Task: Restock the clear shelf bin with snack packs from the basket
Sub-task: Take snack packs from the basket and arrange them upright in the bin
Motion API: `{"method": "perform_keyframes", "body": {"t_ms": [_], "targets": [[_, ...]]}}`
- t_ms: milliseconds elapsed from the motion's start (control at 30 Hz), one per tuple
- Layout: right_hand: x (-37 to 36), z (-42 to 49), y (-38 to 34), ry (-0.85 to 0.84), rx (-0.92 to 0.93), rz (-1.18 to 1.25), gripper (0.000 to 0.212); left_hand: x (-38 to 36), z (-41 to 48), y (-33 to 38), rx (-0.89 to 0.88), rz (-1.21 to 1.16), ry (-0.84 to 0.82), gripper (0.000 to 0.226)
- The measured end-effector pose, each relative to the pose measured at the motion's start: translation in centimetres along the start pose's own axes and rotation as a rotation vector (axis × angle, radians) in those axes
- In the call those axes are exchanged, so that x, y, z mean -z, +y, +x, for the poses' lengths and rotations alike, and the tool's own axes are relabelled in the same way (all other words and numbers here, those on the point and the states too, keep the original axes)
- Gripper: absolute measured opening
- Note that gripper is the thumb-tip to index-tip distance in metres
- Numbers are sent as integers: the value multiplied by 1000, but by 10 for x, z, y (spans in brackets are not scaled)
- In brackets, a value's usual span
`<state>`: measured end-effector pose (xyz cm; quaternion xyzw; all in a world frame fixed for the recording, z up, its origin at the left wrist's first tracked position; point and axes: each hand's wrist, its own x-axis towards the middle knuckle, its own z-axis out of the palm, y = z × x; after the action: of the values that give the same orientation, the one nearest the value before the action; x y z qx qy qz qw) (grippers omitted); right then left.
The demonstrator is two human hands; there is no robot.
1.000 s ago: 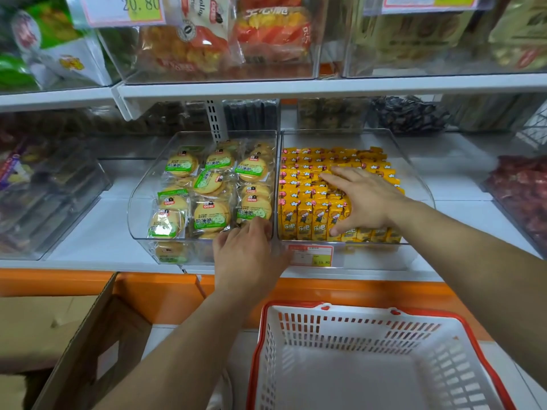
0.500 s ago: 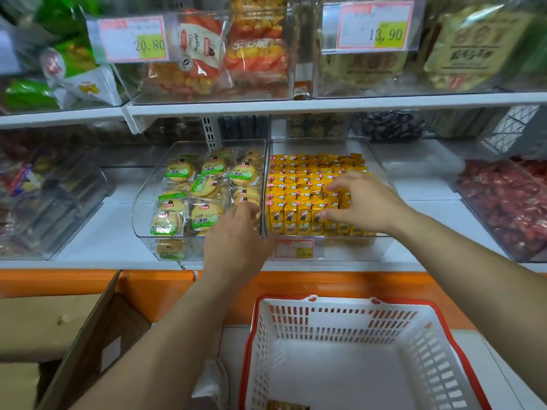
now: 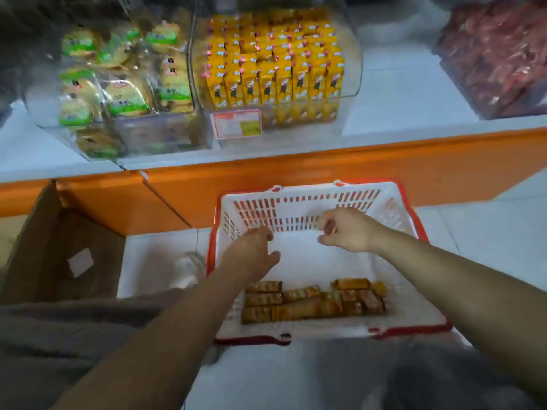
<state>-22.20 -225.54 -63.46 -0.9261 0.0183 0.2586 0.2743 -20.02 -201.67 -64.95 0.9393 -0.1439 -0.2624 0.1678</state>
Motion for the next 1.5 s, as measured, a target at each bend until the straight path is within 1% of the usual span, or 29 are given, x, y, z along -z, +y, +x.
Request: {"method": "perform_keyframes", "body": {"t_ms": [67,167,267,367,433,500,633,800,933,1033,1133,1200,1233,1300,1367,1433,1500], "targets": [[-37,13,25,-117,-69,26,28,-42,11,-17,40,-17,-91,46],[-85,35,47,-233,-91,3,42,-88,31,-38,59,-25,-164,43],[-122,57,57,-344,-72,-29,44,-114,54,-53,155,-64,-170,42],[-147,81,62,-442,-49,-69,46,-132,73,-67,233,-59,-260,51],[-161,93,63,-497,-44,-78,49,-143,80,-74,229,-6,-322,56],[-173,100,66,-520,-40,-91,48,-151,84,-79,202,58,-352,57],[-183,102,71,-565,-19,-144,47,-156,88,-82,182,94,-432,54],[-176,96,69,-625,-55,-133,36,-151,92,-83,131,154,-533,48],[-162,92,69,-564,-67,-64,38,-153,92,-84,99,176,-591,62],[-154,87,67,-525,-103,32,36,-154,92,-86,109,183,-619,59],[-157,80,65,-572,-116,143,32,-155,93,-87,135,134,-582,56],[-165,76,65,-619,-98,137,31,-153,95,-86,180,32,-492,59],[-169,75,64,-637,-78,101,37,-151,97,-85,206,-31,-432,61],[-177,75,63,-647,-28,3,56,-144,100,-81,239,-126,-331,63],[-181,76,60,-630,13,-74,72,-136,103,-77,243,-174,-275,68],[-182,78,59,-631,22,-96,79,-129,104,-73,244,-212,-238,73],[-177,79,59,-654,0,-67,80,-124,105,-68,249,-244,-218,73]]}}
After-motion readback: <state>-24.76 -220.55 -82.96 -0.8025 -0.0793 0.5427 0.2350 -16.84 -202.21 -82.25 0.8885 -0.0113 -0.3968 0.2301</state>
